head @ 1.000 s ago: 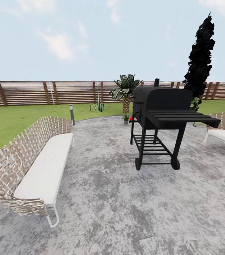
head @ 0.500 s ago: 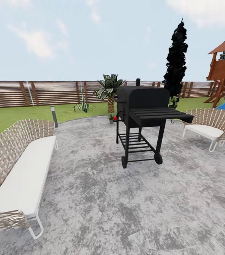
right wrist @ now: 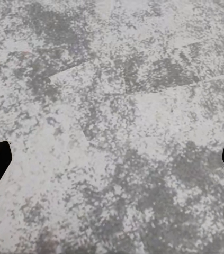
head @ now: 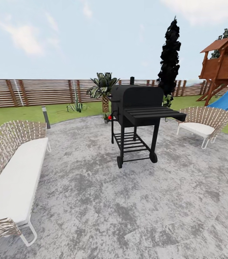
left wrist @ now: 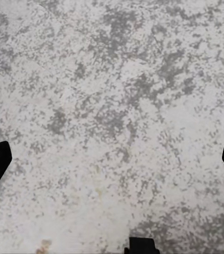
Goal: Pick up the pesticide atomizer in the garden and spray insectifuge to fully cover both potted plants in the garden.
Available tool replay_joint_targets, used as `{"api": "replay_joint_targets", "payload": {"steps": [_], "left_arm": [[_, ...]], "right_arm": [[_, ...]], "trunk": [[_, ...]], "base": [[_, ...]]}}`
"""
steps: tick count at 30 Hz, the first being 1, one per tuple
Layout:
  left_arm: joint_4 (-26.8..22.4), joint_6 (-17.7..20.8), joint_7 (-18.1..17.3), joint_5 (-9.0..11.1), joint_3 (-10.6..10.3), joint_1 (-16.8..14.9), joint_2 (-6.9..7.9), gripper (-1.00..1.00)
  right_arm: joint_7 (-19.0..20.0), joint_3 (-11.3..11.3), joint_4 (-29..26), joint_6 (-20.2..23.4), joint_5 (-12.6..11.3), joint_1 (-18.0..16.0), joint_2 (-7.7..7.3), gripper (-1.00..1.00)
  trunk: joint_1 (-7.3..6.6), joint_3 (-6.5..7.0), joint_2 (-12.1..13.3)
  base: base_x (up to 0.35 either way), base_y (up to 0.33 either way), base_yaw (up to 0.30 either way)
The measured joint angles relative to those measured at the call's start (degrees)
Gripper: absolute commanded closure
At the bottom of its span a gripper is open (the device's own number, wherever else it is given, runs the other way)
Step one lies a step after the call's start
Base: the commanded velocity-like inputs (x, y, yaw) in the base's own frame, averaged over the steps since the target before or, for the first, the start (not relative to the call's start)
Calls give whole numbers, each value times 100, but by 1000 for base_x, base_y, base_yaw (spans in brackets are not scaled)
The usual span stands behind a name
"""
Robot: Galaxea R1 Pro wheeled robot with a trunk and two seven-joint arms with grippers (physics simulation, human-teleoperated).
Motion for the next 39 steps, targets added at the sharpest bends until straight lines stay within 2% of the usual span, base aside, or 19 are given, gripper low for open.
{"api": "replay_joint_targets", "payload": {"steps": [4,7,11,18,39], "left_arm": [[39,-98,-2,-1,19,-4,8,-100],[74,-408,-1,-2,21,25,16,-100],[94,-682,4,-2,10,71,19,-100],[183,-746,-54,5,14,84,26,-100],[293,-777,-69,5,8,78,27,-100]], "right_arm": [[0,-40,-7,-6,7,-1,1,-100],[0,-62,92,-12,13,-1,1,-100],[0,-276,311,-186,15,-1,1,-100],[-7,-364,353,-345,23,-1,1,-100],[-8,-355,365,-361,24,-1,1,-100]], "trunk": [[0,-36,0],[0,-64,0],[0,-100,0],[0,-164,0],[0,-355,0]], "base": [[0,0,-80],[0,0,-80],[0,0,-82],[0,0,-82],[0,0,-83]]}}
